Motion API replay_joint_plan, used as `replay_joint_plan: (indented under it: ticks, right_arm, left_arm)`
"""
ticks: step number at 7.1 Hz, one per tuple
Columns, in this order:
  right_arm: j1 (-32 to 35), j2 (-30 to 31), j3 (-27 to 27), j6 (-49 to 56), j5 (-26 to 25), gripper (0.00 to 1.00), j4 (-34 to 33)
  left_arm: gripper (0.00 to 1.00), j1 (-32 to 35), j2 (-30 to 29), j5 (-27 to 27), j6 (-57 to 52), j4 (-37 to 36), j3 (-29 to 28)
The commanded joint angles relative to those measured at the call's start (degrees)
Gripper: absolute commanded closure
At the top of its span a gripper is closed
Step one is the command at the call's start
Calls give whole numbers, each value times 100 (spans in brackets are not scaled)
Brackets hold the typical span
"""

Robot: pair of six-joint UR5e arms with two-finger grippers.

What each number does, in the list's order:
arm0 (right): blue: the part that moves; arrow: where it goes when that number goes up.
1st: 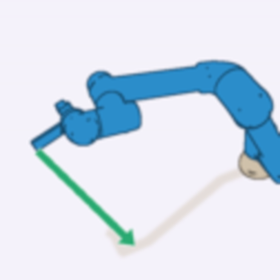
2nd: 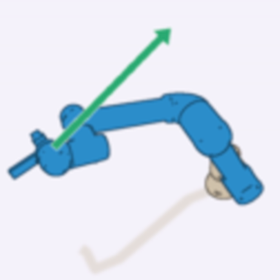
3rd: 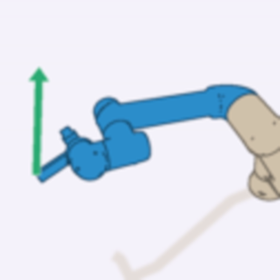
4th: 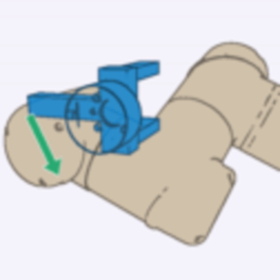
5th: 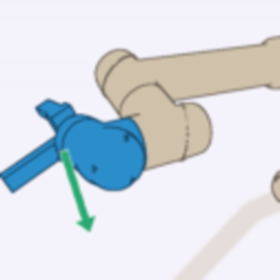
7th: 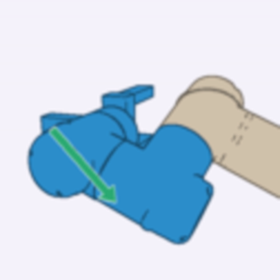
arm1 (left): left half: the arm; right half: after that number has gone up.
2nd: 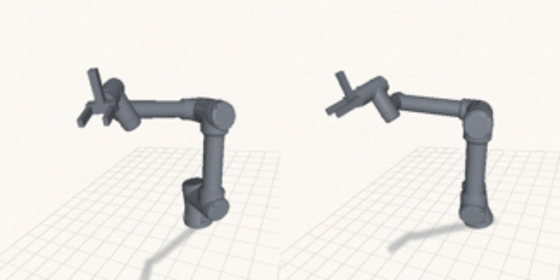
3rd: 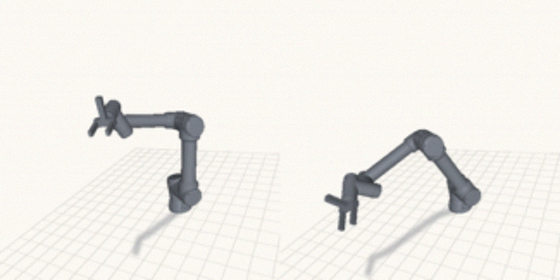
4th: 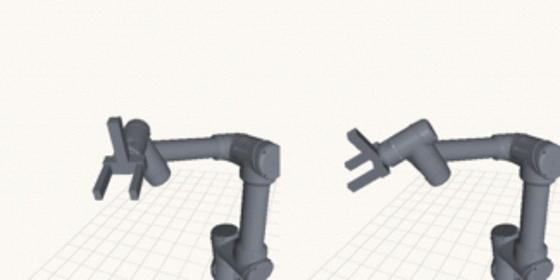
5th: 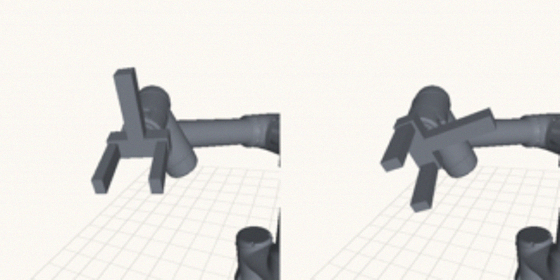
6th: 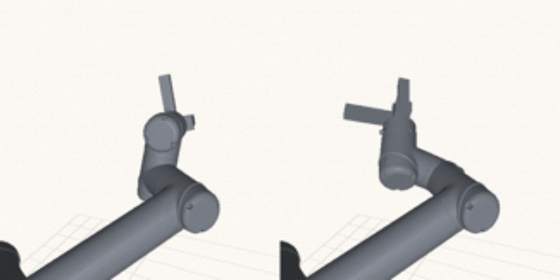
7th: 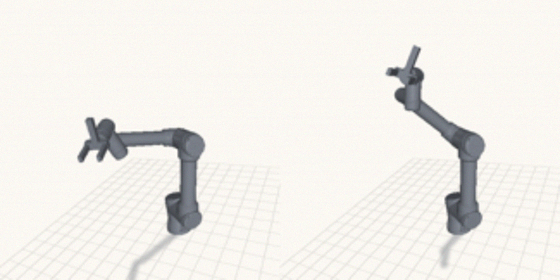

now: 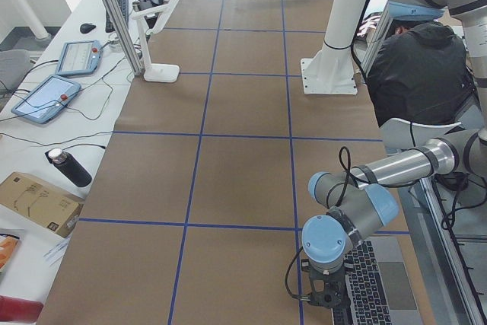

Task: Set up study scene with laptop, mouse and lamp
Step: 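Carry the open silver laptop by its screen edge with the left gripper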

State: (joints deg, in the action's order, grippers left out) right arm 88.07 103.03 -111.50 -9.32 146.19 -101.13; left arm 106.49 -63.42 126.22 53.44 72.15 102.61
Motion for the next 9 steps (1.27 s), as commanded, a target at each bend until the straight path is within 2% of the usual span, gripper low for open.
replay_joint_plan:
  ticks: [1, 3, 9]
  right_arm:
    - [0, 15, -3, 0, 23, 0, -4]
    - [0, 59, -12, -9, 85, 0, -4]
    - [184, 340, -223, -26, 155, 0, -4]
  left_arm:
    - [100, 125, 76, -10, 0, -77, 354]
    - [100, 161, -29, -18, 9, -655, 969]
    - [100, 170, -645, -63, 88, -728, 1726]
